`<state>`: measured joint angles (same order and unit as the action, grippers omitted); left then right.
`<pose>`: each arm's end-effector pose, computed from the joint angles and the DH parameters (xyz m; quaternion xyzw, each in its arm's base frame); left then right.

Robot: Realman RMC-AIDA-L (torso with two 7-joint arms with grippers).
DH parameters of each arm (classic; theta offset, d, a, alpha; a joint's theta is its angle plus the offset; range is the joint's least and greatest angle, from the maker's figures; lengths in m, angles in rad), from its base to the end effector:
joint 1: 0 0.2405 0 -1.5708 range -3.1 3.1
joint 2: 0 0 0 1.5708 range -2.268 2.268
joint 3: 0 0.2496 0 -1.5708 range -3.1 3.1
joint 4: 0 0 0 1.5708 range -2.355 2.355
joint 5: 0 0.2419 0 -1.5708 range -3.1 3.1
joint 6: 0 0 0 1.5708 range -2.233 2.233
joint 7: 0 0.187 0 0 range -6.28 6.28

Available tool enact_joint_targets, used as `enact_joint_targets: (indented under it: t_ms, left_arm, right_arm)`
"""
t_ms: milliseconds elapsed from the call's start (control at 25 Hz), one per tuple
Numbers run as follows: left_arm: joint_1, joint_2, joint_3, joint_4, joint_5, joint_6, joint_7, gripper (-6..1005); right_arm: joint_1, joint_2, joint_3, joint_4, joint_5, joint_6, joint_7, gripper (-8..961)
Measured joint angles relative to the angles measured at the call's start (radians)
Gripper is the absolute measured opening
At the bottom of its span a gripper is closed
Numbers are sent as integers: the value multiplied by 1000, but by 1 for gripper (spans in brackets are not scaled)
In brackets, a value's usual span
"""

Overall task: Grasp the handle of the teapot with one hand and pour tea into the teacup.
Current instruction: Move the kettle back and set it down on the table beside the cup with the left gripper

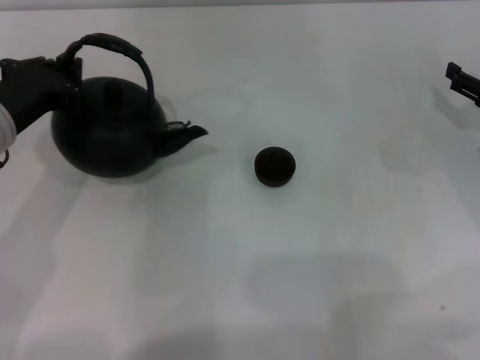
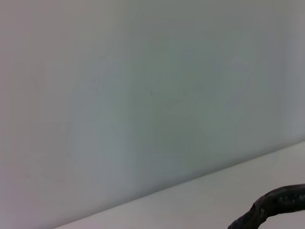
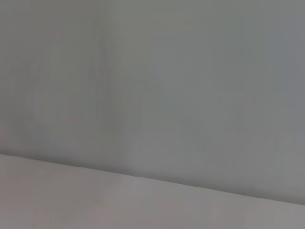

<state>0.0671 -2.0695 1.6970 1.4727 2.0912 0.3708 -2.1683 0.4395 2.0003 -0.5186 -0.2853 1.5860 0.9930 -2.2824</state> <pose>-0.2581 0.3838 -0.0111 -0.8190 -0.2848 -0.1128 0.4851 0.4008 0.3931 0.0070 -0.7980 0.3079 0.1965 0.4794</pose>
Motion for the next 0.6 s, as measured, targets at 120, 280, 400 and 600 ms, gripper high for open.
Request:
enact_joint_targets:
  t_ms: [120,280,400,600]
  left_arm:
    - [-5,-2,-77,34,-65,101,34,105]
    - [13,-2,-149,68,-229,190,179,105]
    - [32,-5,-230,51,-435,280,356,105]
    - [41,-10,-334,-107,-760,413,647,105]
  right_arm:
    - [-1,1,0,0,0,3,0,858]
    - [-5,2,0,0,0,6,-2,858]
    - [-6,2,0,0,0,7,-3,858]
    - [-5,-1,-8,0,0,7,-3,858]
